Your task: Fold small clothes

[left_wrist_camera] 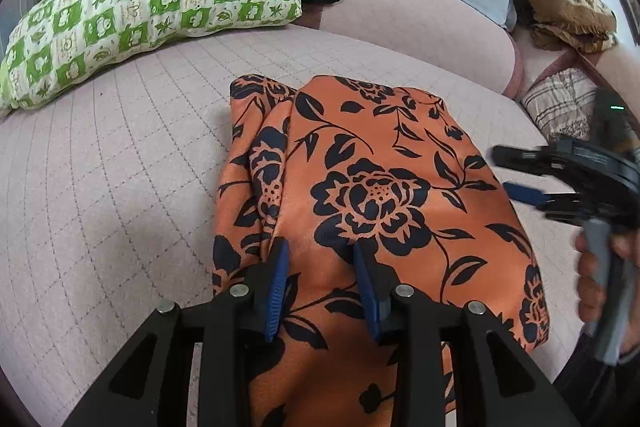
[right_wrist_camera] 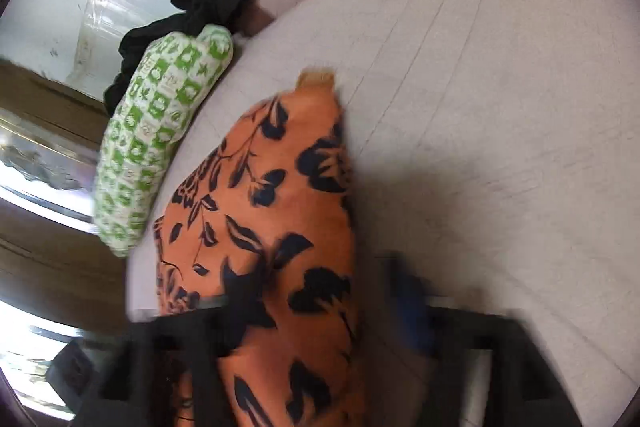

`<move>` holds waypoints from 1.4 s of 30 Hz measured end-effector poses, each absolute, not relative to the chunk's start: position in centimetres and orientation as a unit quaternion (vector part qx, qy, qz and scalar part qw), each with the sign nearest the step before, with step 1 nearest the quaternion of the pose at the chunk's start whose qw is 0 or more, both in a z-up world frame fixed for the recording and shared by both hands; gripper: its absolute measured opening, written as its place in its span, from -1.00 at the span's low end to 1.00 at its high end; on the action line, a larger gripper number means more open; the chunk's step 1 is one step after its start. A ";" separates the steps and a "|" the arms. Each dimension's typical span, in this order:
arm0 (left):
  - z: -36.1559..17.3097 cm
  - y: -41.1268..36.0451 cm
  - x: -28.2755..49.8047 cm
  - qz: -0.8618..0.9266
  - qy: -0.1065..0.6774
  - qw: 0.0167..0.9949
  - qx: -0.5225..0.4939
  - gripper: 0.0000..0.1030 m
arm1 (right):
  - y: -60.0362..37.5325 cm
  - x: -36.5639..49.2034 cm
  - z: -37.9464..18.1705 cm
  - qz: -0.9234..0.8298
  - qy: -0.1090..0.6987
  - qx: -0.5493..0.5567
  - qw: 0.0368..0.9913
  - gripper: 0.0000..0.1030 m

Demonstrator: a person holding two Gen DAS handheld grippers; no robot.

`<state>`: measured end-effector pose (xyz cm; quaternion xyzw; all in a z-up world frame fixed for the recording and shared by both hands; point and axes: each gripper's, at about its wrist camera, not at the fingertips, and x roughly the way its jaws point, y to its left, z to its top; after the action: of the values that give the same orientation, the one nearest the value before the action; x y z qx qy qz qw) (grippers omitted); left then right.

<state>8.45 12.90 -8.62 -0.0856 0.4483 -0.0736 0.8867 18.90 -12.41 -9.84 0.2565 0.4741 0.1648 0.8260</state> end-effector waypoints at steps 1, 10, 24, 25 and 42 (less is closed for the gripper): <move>-8.6 13.0 8.4 -0.073 0.448 0.886 -0.092 -0.33 | -12.0 17.8 -8.2 0.176 0.458 0.239 0.838 0.44; -5.3 15.4 5.0 -0.070 0.416 0.894 -0.150 0.15 | -7.5 11.3 -8.0 0.271 0.495 0.142 0.813 0.43; -7.6 18.7 4.9 -0.098 0.489 0.834 -0.237 -0.24 | -6.8 11.4 -8.6 0.276 0.492 0.123 0.816 0.57; -6.5 19.0 5.4 -0.097 0.472 0.845 -0.233 -0.02 | -6.9 11.5 -8.6 0.278 0.492 0.124 0.815 0.59; -9.2 18.1 17.2 -0.127 0.506 0.818 -0.240 -0.51 | -7.7 11.3 -9.2 0.307 0.481 0.164 0.805 0.68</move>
<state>17.19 18.11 -9.17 -0.2404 0.5064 -0.1267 0.8184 11.29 -7.73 -9.18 0.1645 0.4806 0.3074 0.8047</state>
